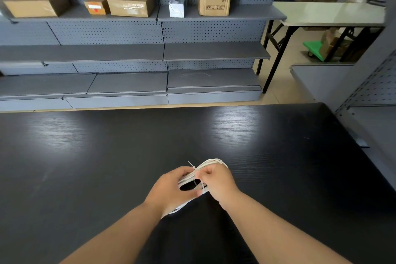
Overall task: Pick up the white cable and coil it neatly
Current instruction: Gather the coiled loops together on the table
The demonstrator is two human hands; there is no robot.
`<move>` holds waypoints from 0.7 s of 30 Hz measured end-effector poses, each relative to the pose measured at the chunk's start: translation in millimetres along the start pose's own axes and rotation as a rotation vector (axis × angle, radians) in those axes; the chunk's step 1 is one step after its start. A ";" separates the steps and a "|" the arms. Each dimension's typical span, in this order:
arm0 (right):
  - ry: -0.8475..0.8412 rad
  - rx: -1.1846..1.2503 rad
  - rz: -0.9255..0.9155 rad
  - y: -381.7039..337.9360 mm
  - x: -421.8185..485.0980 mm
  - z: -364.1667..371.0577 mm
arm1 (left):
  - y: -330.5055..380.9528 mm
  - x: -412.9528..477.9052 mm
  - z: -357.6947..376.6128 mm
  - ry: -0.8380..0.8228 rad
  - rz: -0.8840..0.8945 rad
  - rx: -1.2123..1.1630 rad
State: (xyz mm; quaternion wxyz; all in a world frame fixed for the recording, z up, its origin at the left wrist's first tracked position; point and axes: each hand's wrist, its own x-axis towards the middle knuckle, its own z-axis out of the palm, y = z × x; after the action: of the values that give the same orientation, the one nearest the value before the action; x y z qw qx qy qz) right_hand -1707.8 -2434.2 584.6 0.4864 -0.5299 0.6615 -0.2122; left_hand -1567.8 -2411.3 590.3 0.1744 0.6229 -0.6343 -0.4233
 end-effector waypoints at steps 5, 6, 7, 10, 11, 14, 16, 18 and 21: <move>0.077 -0.136 -0.045 0.2 -0.1 3.5 | -4.9 -3.4 9.5 0.034 0.025 0.213; 0.080 -0.160 -0.049 0.1 -1.1 4.6 | -6.5 -3.2 12.6 0.067 0.041 0.214; 0.082 -0.186 -0.055 -0.8 -2.3 5.6 | -8.1 -2.9 14.8 0.091 0.054 0.213; 0.154 -0.270 -0.089 -4.9 -4.3 4.9 | -11.2 -1.7 16.5 0.112 0.067 0.232; 0.183 -0.290 -0.107 -6.4 -3.5 2.4 | -12.0 -1.1 16.0 0.109 0.072 0.245; 0.188 -0.384 -0.156 -16.2 1.4 -6.8 | -12.7 0.3 13.9 0.104 0.094 0.276; 0.141 -0.514 -0.169 -23.4 7.9 -11.1 | -13.7 1.3 13.2 0.098 0.106 0.281; 0.045 -0.636 -0.155 -31.0 14.5 -12.5 | -15.0 2.1 13.2 0.094 0.114 0.290; -0.083 -0.667 -0.121 -38.4 21.9 -10.6 | -17.9 3.6 13.8 0.087 0.122 0.314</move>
State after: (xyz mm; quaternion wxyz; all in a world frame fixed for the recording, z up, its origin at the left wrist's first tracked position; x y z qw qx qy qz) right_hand -1697.3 -2470.0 610.6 0.2992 -0.7062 0.6416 0.0091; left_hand -1567.3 -2407.9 567.7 0.1276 0.6207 -0.7211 -0.2801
